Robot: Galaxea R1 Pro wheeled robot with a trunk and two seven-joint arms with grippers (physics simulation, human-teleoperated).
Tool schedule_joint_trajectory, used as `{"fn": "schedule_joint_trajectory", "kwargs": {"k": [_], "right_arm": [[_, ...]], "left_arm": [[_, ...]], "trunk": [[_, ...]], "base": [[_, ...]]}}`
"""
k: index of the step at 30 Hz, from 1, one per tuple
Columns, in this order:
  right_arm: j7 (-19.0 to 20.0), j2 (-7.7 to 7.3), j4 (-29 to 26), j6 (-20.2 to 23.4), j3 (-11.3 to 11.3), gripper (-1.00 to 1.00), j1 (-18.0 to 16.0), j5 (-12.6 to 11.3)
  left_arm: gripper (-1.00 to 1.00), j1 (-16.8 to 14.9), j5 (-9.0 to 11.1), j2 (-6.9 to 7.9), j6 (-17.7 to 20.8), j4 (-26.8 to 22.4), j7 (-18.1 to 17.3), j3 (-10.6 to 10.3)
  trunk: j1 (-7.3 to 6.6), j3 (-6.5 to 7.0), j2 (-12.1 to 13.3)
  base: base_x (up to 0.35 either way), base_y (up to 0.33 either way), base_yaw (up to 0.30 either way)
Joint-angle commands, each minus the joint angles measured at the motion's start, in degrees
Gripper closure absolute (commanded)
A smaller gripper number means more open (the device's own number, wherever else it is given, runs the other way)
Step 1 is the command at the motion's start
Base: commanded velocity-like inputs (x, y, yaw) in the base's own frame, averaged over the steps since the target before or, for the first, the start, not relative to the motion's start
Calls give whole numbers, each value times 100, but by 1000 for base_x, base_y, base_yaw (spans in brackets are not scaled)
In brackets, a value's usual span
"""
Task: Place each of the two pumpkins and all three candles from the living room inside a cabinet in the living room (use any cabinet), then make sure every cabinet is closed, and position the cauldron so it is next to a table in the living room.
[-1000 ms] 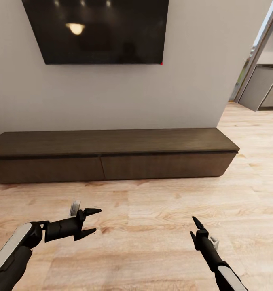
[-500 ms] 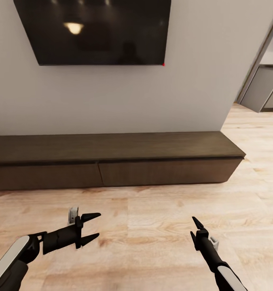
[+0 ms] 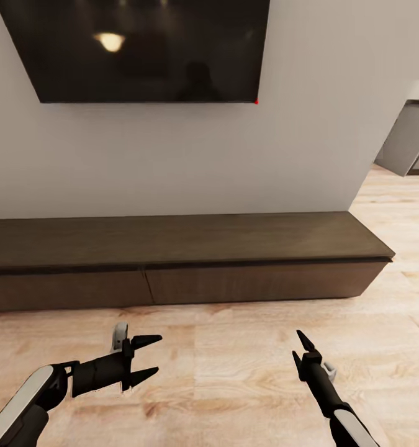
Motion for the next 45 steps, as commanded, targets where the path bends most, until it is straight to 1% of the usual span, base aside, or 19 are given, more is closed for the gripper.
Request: {"fn": "schedule_joint_trajectory", "kwargs": {"k": [1, 6, 10, 18, 25, 37, 45], "right_arm": [[35, 0, 40, 56, -10, -100, -3, -63], [73, 0, 183, 55, -22, -100, -3, -83], [80, 0, 205, 55, -23, -100, -3, -134], [82, 0, 209, 55, -23, -100, -3, -147], [80, 0, 209, 55, -23, -100, -3, -151], [82, 0, 209, 55, -23, -100, -3, -155], [82, 0, 209, 55, -23, -100, -3, -156]], "left_arm": [[-100, -5, 62, 0, 2, -3, 53, -26], [-100, -7, 61, -5, 2, -3, 52, -66], [-100, -7, 61, -16, 2, -3, 51, -76], [-100, -2, 61, -30, 2, -2, 51, -82], [-100, -5, 61, -32, 2, -3, 51, -207], [-100, -7, 61, -32, 2, -3, 51, -219], [-100, -5, 61, -32, 2, -3, 51, -220]], "trunk": [[3, -5, -2], [3, -5, -2], [3, -5, -2], [3, -5, -2], [3, -5, -2], [3, -5, -2], [3, -5, -2]], "base": [[344, 0, 0], [343, 0, 0], [340, 0, 0], [316, 0, 0], [212, 0, 0], [278, 0, 0], [204, 0, 0]]}}
